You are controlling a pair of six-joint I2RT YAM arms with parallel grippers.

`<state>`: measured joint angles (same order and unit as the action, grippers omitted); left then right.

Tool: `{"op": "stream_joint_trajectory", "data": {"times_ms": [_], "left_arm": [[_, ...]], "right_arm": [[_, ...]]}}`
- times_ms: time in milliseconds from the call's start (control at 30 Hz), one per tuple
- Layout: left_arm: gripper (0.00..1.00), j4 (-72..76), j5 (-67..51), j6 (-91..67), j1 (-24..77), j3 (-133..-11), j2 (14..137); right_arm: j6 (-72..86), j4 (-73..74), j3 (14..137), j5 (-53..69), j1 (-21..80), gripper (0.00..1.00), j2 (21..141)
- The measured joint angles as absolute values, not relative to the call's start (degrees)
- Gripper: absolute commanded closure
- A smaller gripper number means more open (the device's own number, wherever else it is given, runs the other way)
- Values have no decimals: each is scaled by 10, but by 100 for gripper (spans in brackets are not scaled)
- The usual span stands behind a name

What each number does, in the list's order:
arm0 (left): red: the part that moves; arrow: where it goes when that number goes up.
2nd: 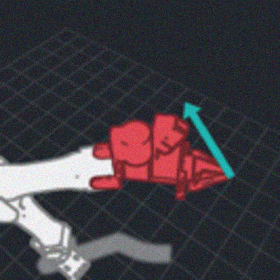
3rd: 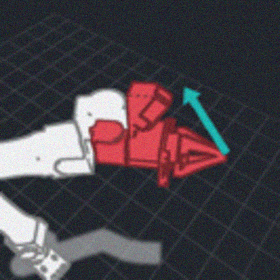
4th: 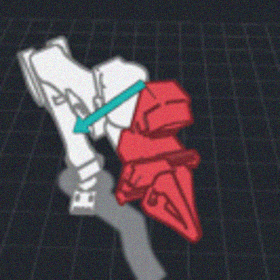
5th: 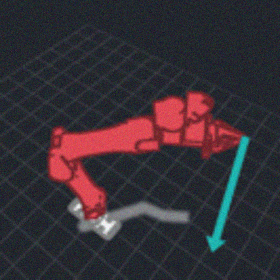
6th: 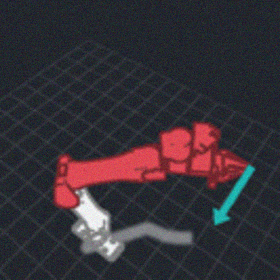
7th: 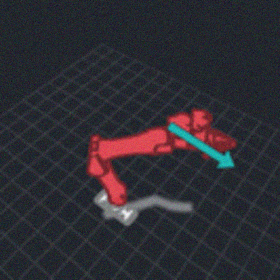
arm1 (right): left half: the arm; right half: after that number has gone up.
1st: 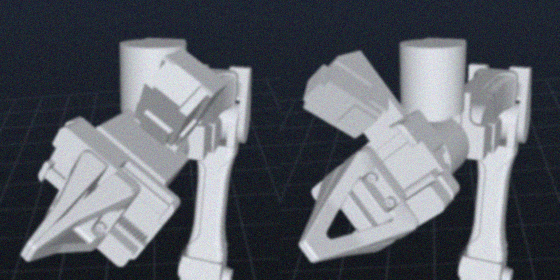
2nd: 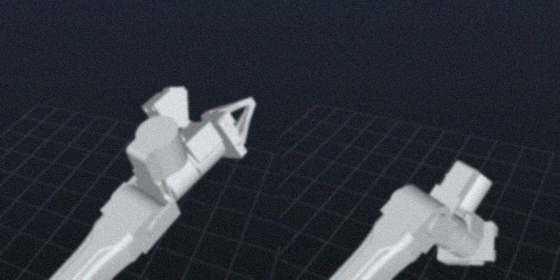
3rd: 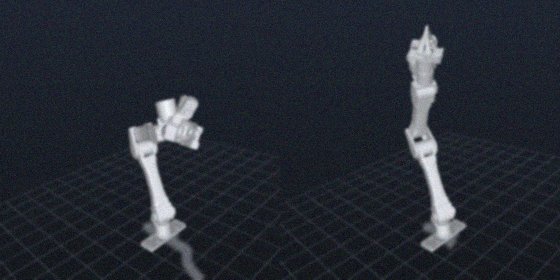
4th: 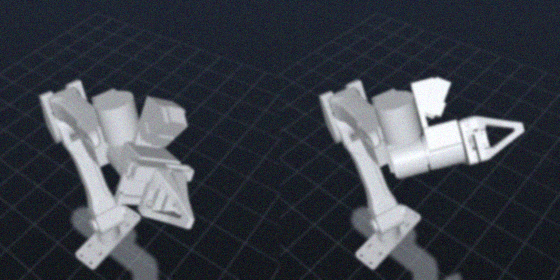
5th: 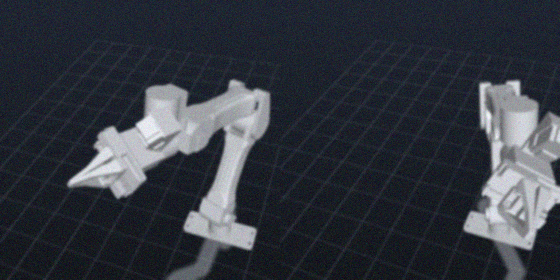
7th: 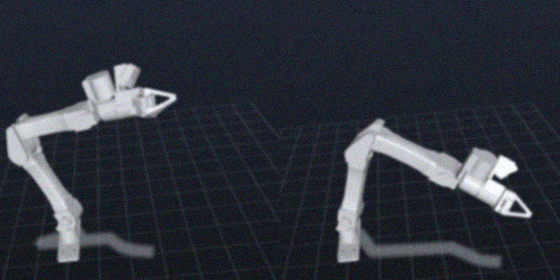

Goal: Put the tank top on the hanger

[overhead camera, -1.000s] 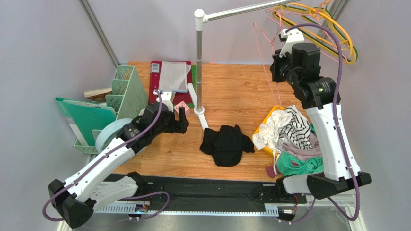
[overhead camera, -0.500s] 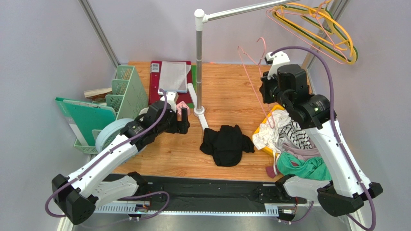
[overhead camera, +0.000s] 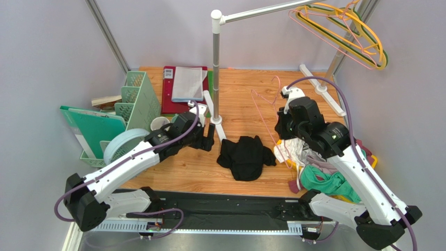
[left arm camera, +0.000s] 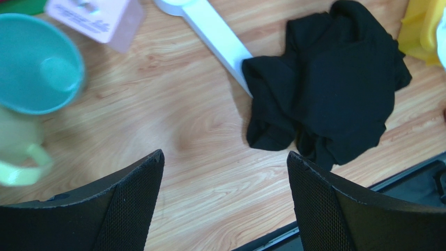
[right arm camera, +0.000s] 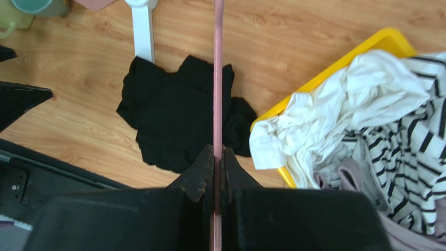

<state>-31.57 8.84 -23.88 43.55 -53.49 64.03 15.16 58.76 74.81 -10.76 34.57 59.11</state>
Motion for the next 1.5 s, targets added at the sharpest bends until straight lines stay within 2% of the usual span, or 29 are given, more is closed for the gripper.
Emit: {"op": "stream_joint_trajectory", "data": {"times_ms": [133, 333, 567, 633, 667, 733, 1267, 1333, 1367, 1400, 1500], "left_arm": [[10, -285, 68, -244, 475, -536, 692], [17, -225, 39, -268, 482, -529, 761], [36, -178, 4, -274, 482, -529, 854], [37, -173, -4, -274, 482, -528, 867], [43, -169, -8, -274, 482, -526, 870], [48, -164, -15, -277, 482, -518, 871], [49, -107, -66, -297, 482, -461, 908], [62, -100, -70, -297, 482, -463, 914], [83, -96, -72, -297, 482, -465, 917], [100, -92, -74, -298, 482, -466, 921], [100, -81, -79, -295, 482, -469, 934]], "right_arm": [[184, 606, 716, -102, 354, 100, 563], [210, 609, 713, -104, 359, 100, 545], [227, 619, 713, -105, 360, 100, 540], [232, 622, 713, -106, 360, 100, 540], [233, 622, 713, -108, 360, 100, 540], [236, 623, 713, -110, 360, 100, 539], [242, 628, 721, -112, 360, 100, 563], [241, 628, 725, -112, 360, 100, 570], [241, 628, 727, -112, 360, 100, 574], [241, 628, 729, -112, 360, 100, 578], [239, 627, 732, -112, 361, 100, 586]]}}
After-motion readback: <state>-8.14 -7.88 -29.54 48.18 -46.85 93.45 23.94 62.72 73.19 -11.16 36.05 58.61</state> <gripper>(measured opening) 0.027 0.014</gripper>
